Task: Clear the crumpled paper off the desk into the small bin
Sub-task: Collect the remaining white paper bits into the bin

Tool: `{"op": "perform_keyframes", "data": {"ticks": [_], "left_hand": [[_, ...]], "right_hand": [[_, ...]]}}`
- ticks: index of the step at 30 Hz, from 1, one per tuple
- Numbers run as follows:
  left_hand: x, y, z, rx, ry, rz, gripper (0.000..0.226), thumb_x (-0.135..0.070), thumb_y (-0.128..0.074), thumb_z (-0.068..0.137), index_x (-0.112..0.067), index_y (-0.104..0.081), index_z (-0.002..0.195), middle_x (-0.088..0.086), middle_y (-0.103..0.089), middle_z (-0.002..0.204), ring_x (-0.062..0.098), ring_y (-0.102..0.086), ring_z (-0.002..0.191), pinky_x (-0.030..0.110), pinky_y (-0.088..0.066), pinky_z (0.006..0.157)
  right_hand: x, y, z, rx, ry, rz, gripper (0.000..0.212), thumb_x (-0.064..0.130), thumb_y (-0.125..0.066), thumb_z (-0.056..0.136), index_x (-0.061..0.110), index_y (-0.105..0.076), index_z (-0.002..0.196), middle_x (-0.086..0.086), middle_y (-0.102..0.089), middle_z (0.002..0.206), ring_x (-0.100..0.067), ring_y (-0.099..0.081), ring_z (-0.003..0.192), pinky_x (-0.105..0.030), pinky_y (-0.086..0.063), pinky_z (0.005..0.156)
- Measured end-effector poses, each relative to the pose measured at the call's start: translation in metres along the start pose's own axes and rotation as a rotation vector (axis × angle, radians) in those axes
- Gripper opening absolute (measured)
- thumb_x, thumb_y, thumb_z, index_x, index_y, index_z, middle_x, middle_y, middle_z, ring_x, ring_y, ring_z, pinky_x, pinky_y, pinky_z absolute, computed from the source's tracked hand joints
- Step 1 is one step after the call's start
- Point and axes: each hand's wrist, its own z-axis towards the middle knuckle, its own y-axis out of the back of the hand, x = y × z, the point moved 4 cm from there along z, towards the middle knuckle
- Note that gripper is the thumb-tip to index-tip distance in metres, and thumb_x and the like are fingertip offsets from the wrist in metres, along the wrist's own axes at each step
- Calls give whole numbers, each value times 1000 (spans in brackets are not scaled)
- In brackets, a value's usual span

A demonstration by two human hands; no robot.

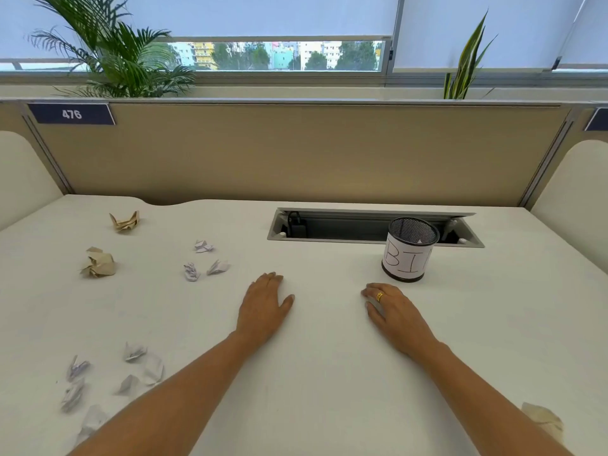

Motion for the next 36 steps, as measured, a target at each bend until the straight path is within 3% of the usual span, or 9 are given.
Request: {"op": "perform_keyframes", "data": {"ticks": [4, 8, 12, 14, 17, 20, 24, 26, 36], "left_hand": [[26, 21, 17, -69, 77, 30, 54, -31, -51, 93, -9, -36, 140, 9, -27, 154, 22, -17, 145, 36, -15, 119], [55, 49, 31, -150, 218, 221, 62, -36, -55, 89, -14, -31, 142, 13, -16, 156, 32, -8, 146, 48, -15, 118], [85, 65, 39, -52, 480, 202, 73, -47, -50, 90, -27, -11, 148, 11, 5, 159, 44, 7, 143, 61, -10, 113], [92, 65, 43, -20, 527, 95, 78, -44, -54, 89, -27, -7, 148, 10, 5, 159, 45, 0, 143, 60, -16, 113], [90, 60, 49, -21, 455, 4, 80, -33, -59, 87, -21, -10, 149, 13, -5, 158, 44, -25, 138, 53, -28, 112], [82, 54, 52, 2, 355, 46, 69, -28, -55, 90, -18, -18, 147, 15, -17, 155, 40, -34, 135, 48, -34, 108], [70, 45, 56, 26, 238, 165, 37, -16, -43, 94, -9, -48, 131, 18, -47, 134, 34, -45, 126, 40, -40, 101], [65, 44, 57, -11, 204, 200, 33, -9, -41, 94, -7, -55, 123, 17, -56, 125, 33, -50, 120, 38, -42, 97], [24, 33, 57, 64, -12, 312, 23, -15, -49, 94, -11, -66, 109, 12, -65, 112, 28, -57, 108, 32, -45, 89]], "right_hand": [[-1, -2, 0, -3, -12, 9, 31, 21, -47, 95, 17, -56, 124, 3, -52, 134, -13, -44, 126, -22, -31, 105], [-4, -3, 0, -14, -25, 18, 30, 22, -48, 94, 19, -57, 123, 4, -53, 133, -12, -45, 125, -20, -32, 103], [-3, -3, 0, -22, -29, 24, 29, 20, -48, 94, 19, -58, 122, 4, -54, 133, -12, -46, 124, -21, -33, 103], [-3, -3, 0, -24, -33, 22, 29, 20, -48, 94, 19, -58, 121, 5, -54, 132, -12, -46, 124, -21, -33, 103], [-2, -2, 0, -32, -41, 22, 29, 20, -49, 94, 19, -58, 121, 5, -54, 132, -11, -46, 124, -21, -33, 103], [-1, -3, 0, -40, -48, 22, 28, 20, -48, 93, 20, -58, 120, 6, -55, 132, -11, -47, 123, -22, -34, 103], [-1, -2, -1, -44, -58, 20, 28, 20, -49, 93, 20, -59, 119, 6, -55, 131, -11, -47, 123, -23, -35, 102], [-1, -1, -1, -46, -60, 28, 28, 19, -49, 93, 19, -60, 119, 6, -56, 131, -12, -48, 123, -23, -35, 102], [2, 1, -2, -74, -83, 40, 27, 14, -51, 91, 13, -62, 116, 1, -60, 126, -14, -52, 120, -22, -36, 100]]}}
